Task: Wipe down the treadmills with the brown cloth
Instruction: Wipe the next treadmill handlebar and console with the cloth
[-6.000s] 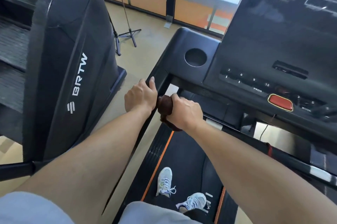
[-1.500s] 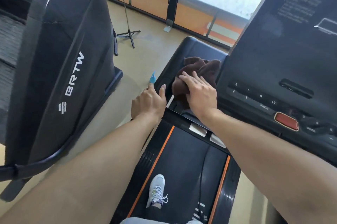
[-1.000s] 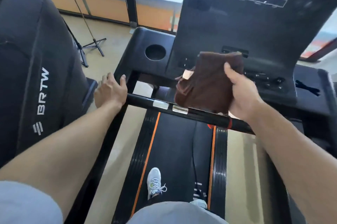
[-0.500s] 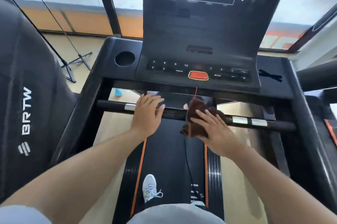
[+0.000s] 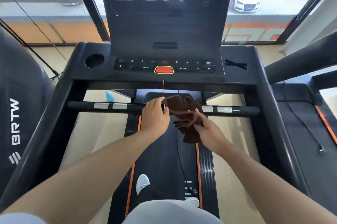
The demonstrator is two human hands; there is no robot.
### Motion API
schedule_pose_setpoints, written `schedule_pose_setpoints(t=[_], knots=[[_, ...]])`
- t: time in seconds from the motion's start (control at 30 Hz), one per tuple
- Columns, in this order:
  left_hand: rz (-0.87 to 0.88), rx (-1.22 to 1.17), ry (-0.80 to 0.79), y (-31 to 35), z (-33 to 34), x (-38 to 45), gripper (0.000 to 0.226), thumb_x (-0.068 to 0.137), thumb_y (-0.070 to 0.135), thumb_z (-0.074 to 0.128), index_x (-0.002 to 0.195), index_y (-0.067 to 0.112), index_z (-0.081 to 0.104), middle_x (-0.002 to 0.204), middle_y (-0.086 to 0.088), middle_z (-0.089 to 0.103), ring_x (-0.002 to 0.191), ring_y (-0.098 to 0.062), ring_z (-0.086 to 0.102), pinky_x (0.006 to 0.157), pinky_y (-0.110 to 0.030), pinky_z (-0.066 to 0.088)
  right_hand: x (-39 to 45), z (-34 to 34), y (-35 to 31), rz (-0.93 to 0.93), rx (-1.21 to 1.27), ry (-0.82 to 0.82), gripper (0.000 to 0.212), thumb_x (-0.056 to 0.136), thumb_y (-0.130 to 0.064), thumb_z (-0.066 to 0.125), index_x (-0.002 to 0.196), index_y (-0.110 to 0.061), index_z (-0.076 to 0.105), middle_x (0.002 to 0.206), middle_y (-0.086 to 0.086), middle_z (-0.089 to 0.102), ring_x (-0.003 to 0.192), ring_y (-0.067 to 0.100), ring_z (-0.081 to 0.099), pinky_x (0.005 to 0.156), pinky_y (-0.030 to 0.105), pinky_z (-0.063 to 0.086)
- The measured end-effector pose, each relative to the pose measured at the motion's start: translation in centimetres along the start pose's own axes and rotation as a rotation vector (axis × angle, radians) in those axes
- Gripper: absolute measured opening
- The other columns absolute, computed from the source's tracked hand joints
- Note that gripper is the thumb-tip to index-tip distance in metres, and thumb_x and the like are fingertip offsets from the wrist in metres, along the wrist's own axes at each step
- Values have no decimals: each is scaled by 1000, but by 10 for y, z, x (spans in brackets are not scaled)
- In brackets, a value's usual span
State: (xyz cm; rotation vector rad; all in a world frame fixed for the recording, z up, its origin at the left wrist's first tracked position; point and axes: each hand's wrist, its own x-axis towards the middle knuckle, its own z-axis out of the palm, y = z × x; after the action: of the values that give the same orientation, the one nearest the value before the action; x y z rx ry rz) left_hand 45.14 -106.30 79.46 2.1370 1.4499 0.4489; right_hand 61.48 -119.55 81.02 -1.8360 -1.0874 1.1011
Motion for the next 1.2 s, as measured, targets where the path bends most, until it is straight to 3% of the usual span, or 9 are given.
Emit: schedule_pose_setpoints(t=[0.07, 0.13, 0.33, 0.43, 0.57, 0.73, 0.8, 0.93, 1.2], knots=[[6, 51, -46, -2, 6, -3, 44, 103, 27, 51, 147, 17, 50, 148, -3, 54, 142, -26, 42, 120, -41, 29, -4, -16, -21, 141, 416, 152, 33, 106, -3, 51, 121, -28, 67, 121, -3, 72, 106, 8, 66, 98, 17, 50], [77, 141, -83, -8, 8, -7, 48, 104, 32, 51, 149, 16, 49, 153, -3, 50, 147, -26, 35, 122, -40, 21, -5, -36, -33, 221, 745, 255, 23, 106, -8, 51, 112, -23, 69, 114, 1, 76, 98, 13, 71, 106, 37, 50], [270, 311, -198, -20, 3, 12, 65, 92, 60, 60, 149, 30, 48, 147, 8, 52, 139, -16, 43, 119, -38, 23, -20, -87, -67, 30, 1114, 185, 45, 104, -26, 48, 148, -25, 52, 146, 6, 61, 136, 31, 57, 109, 55, 45], [319, 338, -313, -25, -5, 36, 61, 91, 59, 64, 143, 31, 51, 136, 9, 60, 125, -17, 55, 110, -38, 35, -34, -104, -90, -113, 868, 192, 37, 97, -22, 53, 133, -22, 63, 131, 2, 71, 120, 25, 68, 100, 50, 54], [406, 374, -390, -32, -11, 56, 44, 86, 53, 69, 121, 28, 56, 107, 8, 69, 97, -24, 67, 82, -36, 46, -7, -86, -90, -246, -45, 22, 26, 96, -33, 66, 120, -39, 71, 121, -17, 72, 118, 6, 64, 103, 21, 46], [528, 436, -461, -37, -4, 78, 59, 79, 63, 62, 119, 25, 44, 91, 0, 72, 84, -33, 70, 69, -37, 49, 58, 13, -28, -102, -1103, -192, 118, 73, -80, 66, 164, -25, 16, 169, 0, 24, 156, 33, 18, 125, 61, 10], [517, 471, -512, -36, 0, 83, 59, 78, 67, 60, 118, 26, 46, 98, 0, 72, 90, -32, 70, 76, -40, 53, 75, 33, -24, -74, -1190, -147, 121, 66, -75, 77, 161, -25, 21, 160, 2, 38, 150, 33, 31, 122, 63, 16], [523, 484, -486, -41, 8, 84, 44, 79, 67, 57, 98, 28, 51, 92, 3, 70, 86, -28, 69, 75, -38, 50, 113, 27, -37, 12, -1149, -186, 76, 70, -64, 79, 130, -29, 49, 121, -4, 66, 115, 25, 64, 100, 46, 47], [525, 463, -529, -39, 6, 86, 43, 83, 65, 54, 102, 27, 56, 92, 4, 70, 86, -28, 69, 71, -37, 42, 149, -1, -68, 282, -720, -737, 19, 73, -24, 82, 87, -33, 73, 78, -9, 77, 71, 12, 75, 70, 34, 63]])
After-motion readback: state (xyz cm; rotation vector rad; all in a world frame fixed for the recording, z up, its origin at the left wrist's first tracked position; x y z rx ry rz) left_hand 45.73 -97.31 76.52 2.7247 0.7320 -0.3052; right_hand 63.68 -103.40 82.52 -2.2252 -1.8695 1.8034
